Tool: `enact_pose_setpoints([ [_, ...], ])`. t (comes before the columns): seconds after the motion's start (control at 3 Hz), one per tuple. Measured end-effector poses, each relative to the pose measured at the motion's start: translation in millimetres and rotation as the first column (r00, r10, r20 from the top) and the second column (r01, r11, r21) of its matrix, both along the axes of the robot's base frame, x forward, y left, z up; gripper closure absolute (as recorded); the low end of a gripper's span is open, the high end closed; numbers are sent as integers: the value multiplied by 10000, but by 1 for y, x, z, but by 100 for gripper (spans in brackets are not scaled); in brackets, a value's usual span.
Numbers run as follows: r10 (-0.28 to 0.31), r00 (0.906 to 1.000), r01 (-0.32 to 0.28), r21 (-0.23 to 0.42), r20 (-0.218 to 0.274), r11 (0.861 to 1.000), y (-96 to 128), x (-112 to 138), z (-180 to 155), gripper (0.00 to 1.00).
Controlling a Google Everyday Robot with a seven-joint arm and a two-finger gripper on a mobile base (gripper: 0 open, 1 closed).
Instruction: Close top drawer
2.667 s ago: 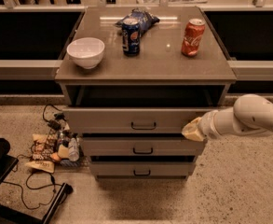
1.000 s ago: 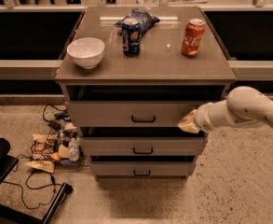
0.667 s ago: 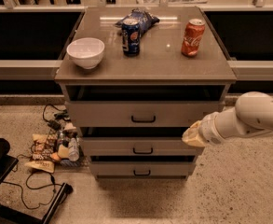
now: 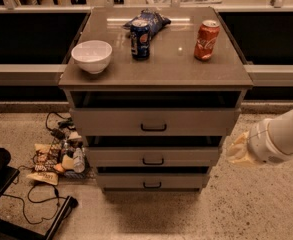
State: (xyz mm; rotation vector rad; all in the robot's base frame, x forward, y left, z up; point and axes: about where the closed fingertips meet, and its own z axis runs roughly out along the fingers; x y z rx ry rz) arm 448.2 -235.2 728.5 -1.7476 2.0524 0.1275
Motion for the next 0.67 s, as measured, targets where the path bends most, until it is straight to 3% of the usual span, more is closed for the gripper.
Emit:
enact_pose_setpoints([
  [0.33,-555,9965,648,-1564,626,9856,-39,-8,63,100],
  [0.67,-1327,9804,1695,-2795,1457,9451,-64,-2,102,100],
])
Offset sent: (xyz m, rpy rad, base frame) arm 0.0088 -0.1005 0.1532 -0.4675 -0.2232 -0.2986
